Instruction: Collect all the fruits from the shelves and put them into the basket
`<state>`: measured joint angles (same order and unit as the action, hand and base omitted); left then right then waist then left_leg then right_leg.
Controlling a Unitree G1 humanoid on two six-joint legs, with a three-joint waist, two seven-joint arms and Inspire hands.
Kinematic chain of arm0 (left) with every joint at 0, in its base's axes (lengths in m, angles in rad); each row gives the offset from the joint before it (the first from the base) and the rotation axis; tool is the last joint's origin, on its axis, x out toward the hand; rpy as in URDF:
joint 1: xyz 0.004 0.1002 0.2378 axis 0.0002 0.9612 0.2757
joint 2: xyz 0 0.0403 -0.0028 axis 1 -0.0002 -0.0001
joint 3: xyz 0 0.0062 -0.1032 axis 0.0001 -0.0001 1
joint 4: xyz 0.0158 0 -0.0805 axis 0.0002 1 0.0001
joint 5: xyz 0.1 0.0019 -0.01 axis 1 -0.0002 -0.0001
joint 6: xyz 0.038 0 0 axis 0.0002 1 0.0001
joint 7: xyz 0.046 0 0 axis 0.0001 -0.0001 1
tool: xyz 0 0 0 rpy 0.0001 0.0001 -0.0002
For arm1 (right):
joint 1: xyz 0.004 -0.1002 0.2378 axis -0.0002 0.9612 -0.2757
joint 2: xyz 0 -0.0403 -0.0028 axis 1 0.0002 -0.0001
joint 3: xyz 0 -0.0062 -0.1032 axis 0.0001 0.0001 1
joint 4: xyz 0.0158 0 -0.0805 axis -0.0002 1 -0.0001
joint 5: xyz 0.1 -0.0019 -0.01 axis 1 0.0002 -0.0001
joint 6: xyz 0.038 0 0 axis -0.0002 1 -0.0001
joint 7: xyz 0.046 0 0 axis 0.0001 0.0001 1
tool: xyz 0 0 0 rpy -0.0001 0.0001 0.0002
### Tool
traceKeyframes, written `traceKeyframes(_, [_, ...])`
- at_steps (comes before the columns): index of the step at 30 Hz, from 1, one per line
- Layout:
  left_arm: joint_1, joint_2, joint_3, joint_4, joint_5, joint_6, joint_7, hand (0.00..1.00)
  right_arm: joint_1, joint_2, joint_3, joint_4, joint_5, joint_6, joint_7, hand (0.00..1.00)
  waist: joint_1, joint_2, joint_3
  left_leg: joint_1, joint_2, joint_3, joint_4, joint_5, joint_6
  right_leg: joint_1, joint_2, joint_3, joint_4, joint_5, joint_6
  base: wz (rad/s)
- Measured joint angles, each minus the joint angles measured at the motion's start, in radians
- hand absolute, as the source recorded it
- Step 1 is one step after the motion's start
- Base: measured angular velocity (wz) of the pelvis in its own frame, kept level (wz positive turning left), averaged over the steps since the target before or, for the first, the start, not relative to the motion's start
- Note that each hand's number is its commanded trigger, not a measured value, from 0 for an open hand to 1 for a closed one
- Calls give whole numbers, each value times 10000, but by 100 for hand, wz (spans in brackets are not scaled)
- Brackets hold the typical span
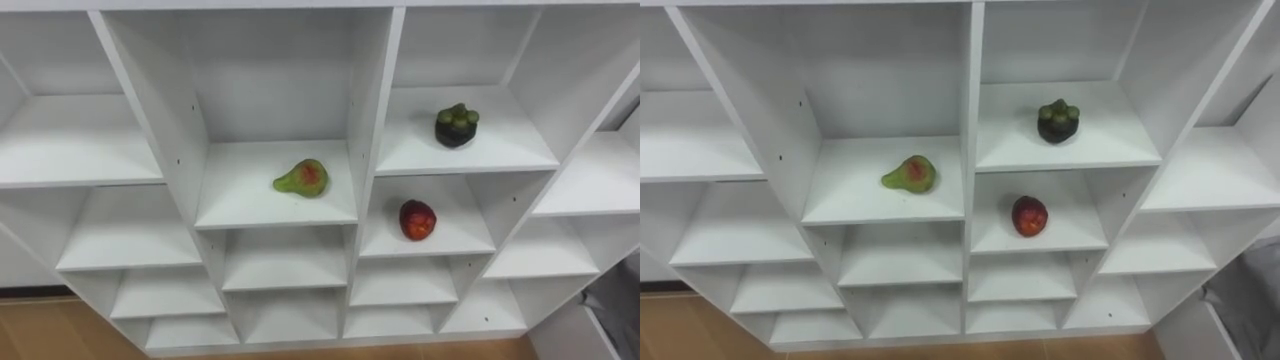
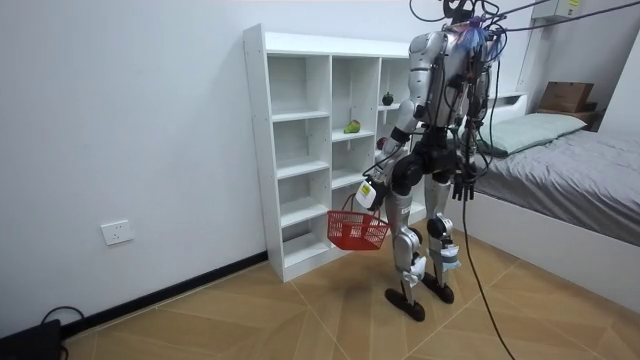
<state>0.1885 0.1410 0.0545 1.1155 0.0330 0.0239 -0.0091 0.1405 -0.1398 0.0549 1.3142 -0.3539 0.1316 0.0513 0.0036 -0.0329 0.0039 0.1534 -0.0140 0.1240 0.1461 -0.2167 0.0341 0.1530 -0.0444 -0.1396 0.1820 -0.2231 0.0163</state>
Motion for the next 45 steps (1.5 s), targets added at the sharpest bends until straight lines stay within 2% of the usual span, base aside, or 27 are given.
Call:
traceKeyframes(5, [2, -9, 6, -1, -7, -10, -1, 100, -3, -6, -249, -121, -1, -138, -422, 0, 2, 27, 1, -8, 2, 3, 0, 0, 0, -18, 4, 4, 4, 0, 0, 0])
traceKeyframes(10, [2, -33, 14, -13, 4, -51, -3, 100, -9, -37, -467, -530, -8, -471, -921, 0, 10, 85, -3, -69, 1, 28, -4, 0, 0, -108, 10, 9, 19, 0, -1, -1])
traceKeyframes(14, [5, -37, 15, -142, 35, -67, -28, 100, 14, -73, -785, -1323, 89, -643, -1298, 0, 16, 137, -21, -165, -1, 52, -7, 0, 0, -201, 6, 19, -5, 0, -1, 0])
traceKeyframes(15, [14, -36, 14, -325, 37, -68, -33, 100, 100, -92, -795, -1854, 279, -676, -1399, 0, 14, 77, -58, -219, -4, 53, 8, 0, 0, -259, 4, 18, -6, 2, -2, 0])
traceKeyframes(17, [21, -32, 14, -529, 58, -93, -34, 100, 224, -102, -804, -2857, 398, -799, -1556, 0, 13, 87, -57, -239, -9, 52, 25, 3, -1, -306, 2, 17, -14, 10, -11, 0])
traceKeyframes(19, [39, -46, 11, -764, 84, -125, -40, 100, 369, -82, -817, -3784, 386, -1127, -1735, 0, 7, 73, -61, -237, -6, 57, 48, 3, -2, -283, 4, 70, -42, 11, -12, -2])
traceKeyframes(24, [45, -60, 14, -1043, -7, -616, -39, 100, 723, -33, -800, -6774, 395, -1667, -1950, 0, 7, 80, -66, -240, 13, 78, 48, 4, -4, -265, 17, 53, -132, 59, -22, -2])
traceKeyframes(29, [131, -89, 9, -1205, 1, -842, -178, 100, 1338, -9, -779, -9662, 353, -2118, -2042, 0, -11, 91, -79, -282, 14, 122, 46, 4, -4, -322, 24, 46, -125, 79, -24, 0])
traceKeyframes(30, [235, -92, 8, -1292, 1, -953, -231, 100, 1452, -12, -780, -10225, 337, -2312, -2104, 0, -37, 105, -87, -285, 14, 125, 46, 4, -4, -323, 32, 101, -127, 92, -24, 0])
traceKeyframes(34, [400, -138, 3, -1345, -20, -1201, -216, 100, 1583, -26, -791, -11664, 706, -2520, -2259, 0, -83, 135, -75, -295, 36, 228, 37, 3, -3, -384, 83, 284, -124, 172, -24, -12])
traceKeyframes(36, [458, -134, 5, -1333, -29, -1360, -216, 100, 1573, -30, -789, -12476, 1202, -2859, -2323, 0, -84, 232, -60, -401, 127, 398, -20, 1, -4, -484, 140, 383, -116, 284, -37, -24])
traceKeyframes(38, [455, -135, 12, -1271, -20, -1446, -257, 100, 1573, -29, -790, -12859, 1441, -3008, -2370, 0, -98, 274, -39, -401, 144, 470, -20, 1, -4, -515, 163, 471, -117, 318, -43, -14])
traceKeyframes(45, [469, -126, 10, -1133, -16, -1559, -603, 100, 1491, -130, -818, -14720, 1989, -3180, -2517, 0, -264, 377, -105, -573, 158, 691, 17, 7, -6, -875, 205, 634, 28, 370, -62, -10])
